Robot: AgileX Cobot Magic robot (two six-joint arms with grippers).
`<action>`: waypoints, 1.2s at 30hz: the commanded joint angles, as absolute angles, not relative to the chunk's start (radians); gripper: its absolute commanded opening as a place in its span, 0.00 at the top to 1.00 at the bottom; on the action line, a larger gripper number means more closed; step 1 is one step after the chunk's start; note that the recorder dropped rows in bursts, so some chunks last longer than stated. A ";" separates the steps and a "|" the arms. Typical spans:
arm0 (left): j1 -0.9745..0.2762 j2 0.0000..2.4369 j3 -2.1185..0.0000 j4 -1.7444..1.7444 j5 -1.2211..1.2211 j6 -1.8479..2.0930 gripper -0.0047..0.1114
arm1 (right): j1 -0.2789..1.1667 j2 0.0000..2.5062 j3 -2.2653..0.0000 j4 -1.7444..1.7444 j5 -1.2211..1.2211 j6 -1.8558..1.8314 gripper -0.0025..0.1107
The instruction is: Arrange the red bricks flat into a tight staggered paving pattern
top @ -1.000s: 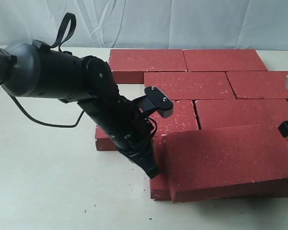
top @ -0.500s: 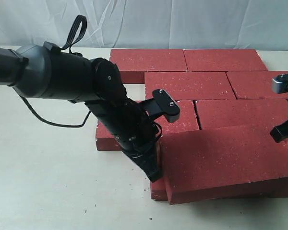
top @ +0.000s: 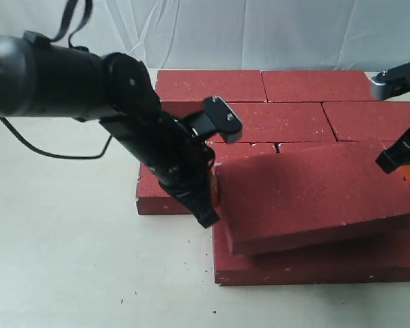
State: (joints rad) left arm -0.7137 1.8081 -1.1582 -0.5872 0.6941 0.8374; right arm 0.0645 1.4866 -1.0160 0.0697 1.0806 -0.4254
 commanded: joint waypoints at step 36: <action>-0.038 1.791 -1.236 -0.709 0.619 0.824 0.96 | 0.520 2.341 -2.180 0.462 1.039 -0.338 0.99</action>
State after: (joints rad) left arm -0.0375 1.7625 -1.2271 -0.5960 0.5573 0.8219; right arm 0.4545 2.2963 -2.1053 0.2492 1.0780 -0.3459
